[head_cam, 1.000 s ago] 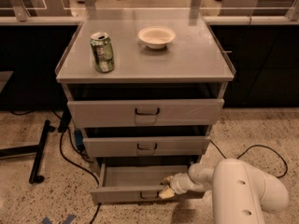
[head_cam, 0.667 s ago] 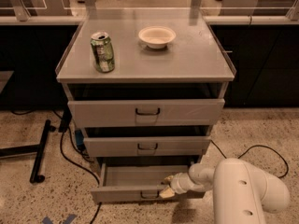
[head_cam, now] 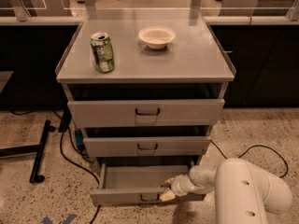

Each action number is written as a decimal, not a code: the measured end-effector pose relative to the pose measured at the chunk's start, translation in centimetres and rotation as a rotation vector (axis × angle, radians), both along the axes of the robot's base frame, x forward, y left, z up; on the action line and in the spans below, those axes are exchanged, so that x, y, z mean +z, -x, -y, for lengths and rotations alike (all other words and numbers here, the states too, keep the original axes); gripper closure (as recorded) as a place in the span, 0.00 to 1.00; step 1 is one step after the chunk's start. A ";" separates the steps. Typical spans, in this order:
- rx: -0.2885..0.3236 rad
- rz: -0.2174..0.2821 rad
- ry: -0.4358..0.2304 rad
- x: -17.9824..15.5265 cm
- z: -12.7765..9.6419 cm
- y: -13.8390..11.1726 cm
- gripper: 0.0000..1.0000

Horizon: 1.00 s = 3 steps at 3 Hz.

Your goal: Open bottom drawer

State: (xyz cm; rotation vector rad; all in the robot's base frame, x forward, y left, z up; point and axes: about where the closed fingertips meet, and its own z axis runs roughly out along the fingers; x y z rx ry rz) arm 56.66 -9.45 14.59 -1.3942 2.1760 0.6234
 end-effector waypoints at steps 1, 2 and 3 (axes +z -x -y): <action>0.003 -0.003 0.002 0.0 0.1 1.2 1.00; 0.007 -0.001 0.001 -0.1 0.2 1.3 1.00; 0.021 0.002 0.000 -0.3 0.5 2.0 1.00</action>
Offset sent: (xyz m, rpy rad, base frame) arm -0.2370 -0.0854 -0.0574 -0.0004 0.0324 0.0079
